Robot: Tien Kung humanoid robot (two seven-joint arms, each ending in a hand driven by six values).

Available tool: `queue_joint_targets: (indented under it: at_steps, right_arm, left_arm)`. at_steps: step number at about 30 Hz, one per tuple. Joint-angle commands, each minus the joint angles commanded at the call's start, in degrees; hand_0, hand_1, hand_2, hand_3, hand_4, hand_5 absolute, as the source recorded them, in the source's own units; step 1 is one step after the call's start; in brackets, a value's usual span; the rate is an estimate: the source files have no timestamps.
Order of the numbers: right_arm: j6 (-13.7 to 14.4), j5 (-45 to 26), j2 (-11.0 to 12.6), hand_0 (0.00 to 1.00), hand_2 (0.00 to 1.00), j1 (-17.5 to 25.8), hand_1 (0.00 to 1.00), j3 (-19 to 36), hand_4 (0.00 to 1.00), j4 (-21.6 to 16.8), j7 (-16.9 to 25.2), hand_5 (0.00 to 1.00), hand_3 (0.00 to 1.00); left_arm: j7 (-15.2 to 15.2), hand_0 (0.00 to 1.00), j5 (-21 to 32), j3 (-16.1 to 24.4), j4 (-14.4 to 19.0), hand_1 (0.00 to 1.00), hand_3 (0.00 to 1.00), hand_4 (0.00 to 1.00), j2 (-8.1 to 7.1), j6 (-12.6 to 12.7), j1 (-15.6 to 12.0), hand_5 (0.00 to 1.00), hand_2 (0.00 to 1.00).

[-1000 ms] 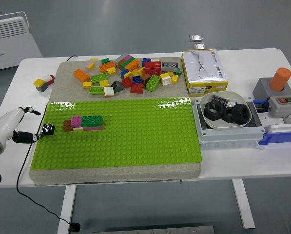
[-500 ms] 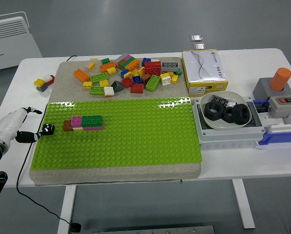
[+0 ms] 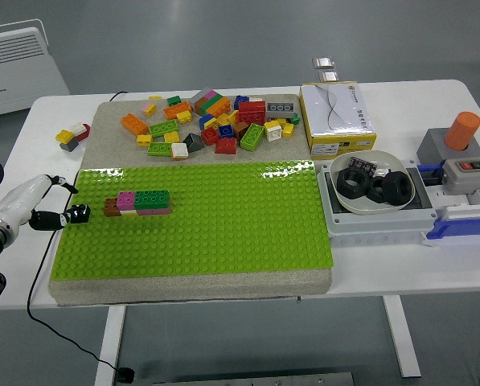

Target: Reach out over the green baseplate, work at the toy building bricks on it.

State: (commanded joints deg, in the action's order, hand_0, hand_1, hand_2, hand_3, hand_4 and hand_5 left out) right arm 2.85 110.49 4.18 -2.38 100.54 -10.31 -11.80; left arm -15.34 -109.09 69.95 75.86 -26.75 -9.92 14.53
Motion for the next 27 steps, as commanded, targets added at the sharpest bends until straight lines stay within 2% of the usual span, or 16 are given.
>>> queue_joint_targets:
  at_steps: [4, 7, 10, 12, 16, 17, 21, 23, 27]
  right_arm:
    - [0.0, 0.1, 0.6, 0.690, 0.772, -0.2, 0.713, 0.3, 0.853, 0.0, 0.2, 0.998, 0.792]
    - [-0.1, 0.6, 0.9, 0.690, 0.769, -0.3, 0.711, 0.9, 0.852, 0.0, 0.3, 0.998, 0.792]
    - [-0.2, 1.1, 1.1, 0.690, 0.769, -0.3, 0.711, 1.3, 0.852, 0.0, 0.4, 0.998, 0.792]
    - [-0.2, 1.2, 1.1, 0.691, 0.768, -0.3, 0.711, 1.4, 0.851, 0.0, 0.4, 0.998, 0.793]
    - [-0.2, 1.5, 0.9, 0.691, 0.768, -0.5, 0.711, 1.4, 0.851, 0.0, 0.3, 0.998, 0.793]
    - [-0.1, 1.4, 0.8, 0.691, 0.772, -0.6, 0.711, 1.2, 0.850, 0.0, 0.3, 0.998, 0.794]
    - [0.0, 0.9, 0.4, 0.691, 0.772, -0.7, 0.711, 0.5, 0.850, 0.0, 0.2, 0.998, 0.794]
    - [0.0, 0.8, 0.2, 0.692, 0.776, -0.7, 0.715, 0.3, 0.849, 0.0, 0.1, 0.998, 0.795]
    - [0.1, 0.5, -0.2, 0.692, 0.776, -0.7, 0.715, 0.0, 0.849, 0.0, 0.1, 0.998, 0.795]
  left_arm:
    - [-0.5, 0.977, 3.4, -4.6, 0.4, 0.956, 0.632, 0.611, -4.67, -1.3, 2.3, 0.002, 0.928]
    - [-0.6, 0.979, 4.5, -6.1, 0.6, 0.962, 0.641, 0.606, -6.31, -1.5, 3.1, 0.002, 0.951]
    - [-0.7, 0.979, 5.0, -6.0, 1.0, 0.962, 0.641, 0.606, -6.84, -1.7, 2.8, 0.002, 0.951]
    - [-0.7, 0.980, 5.1, -5.9, 1.1, 0.964, 0.679, 0.607, -6.88, -1.9, 2.7, 0.002, 0.959]
    - [-0.9, 0.980, 5.6, -7.0, 0.7, 0.964, 0.679, 0.607, -7.30, -2.6, 3.6, 0.002, 0.959]
    - [-1.0, 0.982, 5.8, -7.5, 0.6, 0.958, 0.629, 0.585, -7.60, -2.8, 4.1, 0.002, 0.951]
    - [-1.1, 0.982, 6.1, -8.0, 0.6, 0.958, 0.629, 0.585, -8.09, -2.8, 5.3, 0.002, 0.951]
    - [-1.1, 0.981, 6.1, -7.7, 0.7, 0.959, 0.589, 0.575, -7.98, -2.6, 5.6, 0.002, 0.943]
    - [-0.9, 0.981, 5.8, -6.9, 0.8, 0.959, 0.589, 0.575, -7.22, -1.9, 5.6, 0.002, 0.943]
